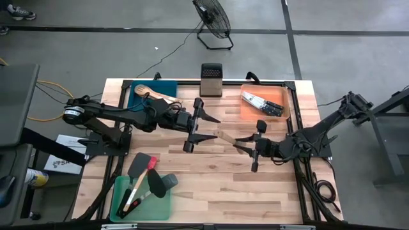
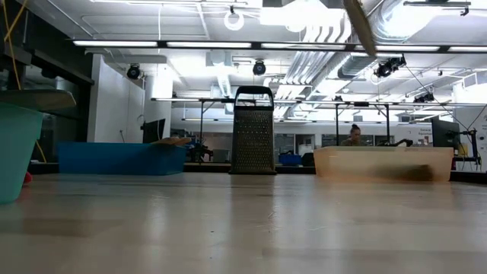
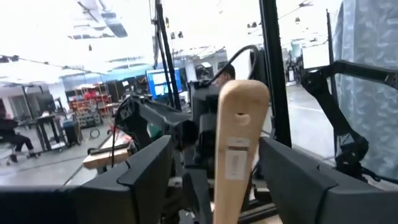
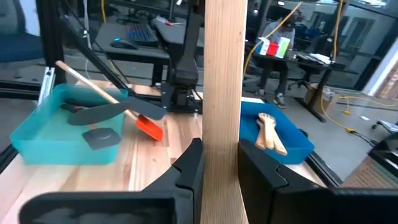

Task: Pick & Place Kitchen Items
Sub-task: Put the brown wooden spoon into the blue bin

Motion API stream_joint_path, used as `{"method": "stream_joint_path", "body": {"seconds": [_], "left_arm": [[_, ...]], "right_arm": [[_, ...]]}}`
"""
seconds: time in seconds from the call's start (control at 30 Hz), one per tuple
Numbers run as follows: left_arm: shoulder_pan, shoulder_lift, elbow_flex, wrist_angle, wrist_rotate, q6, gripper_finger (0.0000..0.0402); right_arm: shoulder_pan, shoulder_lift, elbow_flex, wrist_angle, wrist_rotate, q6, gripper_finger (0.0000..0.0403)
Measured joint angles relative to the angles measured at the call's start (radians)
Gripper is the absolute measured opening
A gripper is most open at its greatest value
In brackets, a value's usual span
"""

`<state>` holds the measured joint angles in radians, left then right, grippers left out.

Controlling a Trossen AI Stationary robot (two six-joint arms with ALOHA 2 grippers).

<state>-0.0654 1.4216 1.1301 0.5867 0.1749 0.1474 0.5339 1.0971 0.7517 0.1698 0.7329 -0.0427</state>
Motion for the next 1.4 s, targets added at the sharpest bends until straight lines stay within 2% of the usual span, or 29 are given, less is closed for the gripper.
{"method": "stream_joint_path", "body": {"seconds": [0.47, 0.6, 0.8, 1.17, 1.23, 1.4], "left_arm": [[0.0, 0.0, 0.0, 0.011, 0.099, -0.021, 0.0232], [0.0, 0.0, 0.0, 0.019, 0.103, -0.022, 0.0197], [0.001, 0.0, 0.0, 0.019, 0.097, -0.011, 0.0095], [0.001, 0.0, 0.0, 0.016, 0.1, 0.009, 0.0098], [0.0, 0.0, 0.0, 0.015, 0.1, 0.01, 0.0098], [0.0, 0.0, 0.0, 0.01, 0.1, 0.018, 0.0098]], "right_arm": [[-0.084, 0.057, 0.0, 0.084, -0.079, -0.03, 0.0065], [-0.085, 0.057, 0.0, 0.089, -0.082, -0.037, 0.0065], [-0.084, 0.057, 0.0, 0.089, -0.086, -0.036, 0.0065], [-0.082, 0.057, 0.0, 0.088, -0.089, -0.033, 0.0067], [-0.075, 0.057, 0.0, 0.09, -0.089, -0.027, 0.0101], [-0.044, 0.052, 0.0, 0.121, -0.057, -0.026, 0.0215]]}}
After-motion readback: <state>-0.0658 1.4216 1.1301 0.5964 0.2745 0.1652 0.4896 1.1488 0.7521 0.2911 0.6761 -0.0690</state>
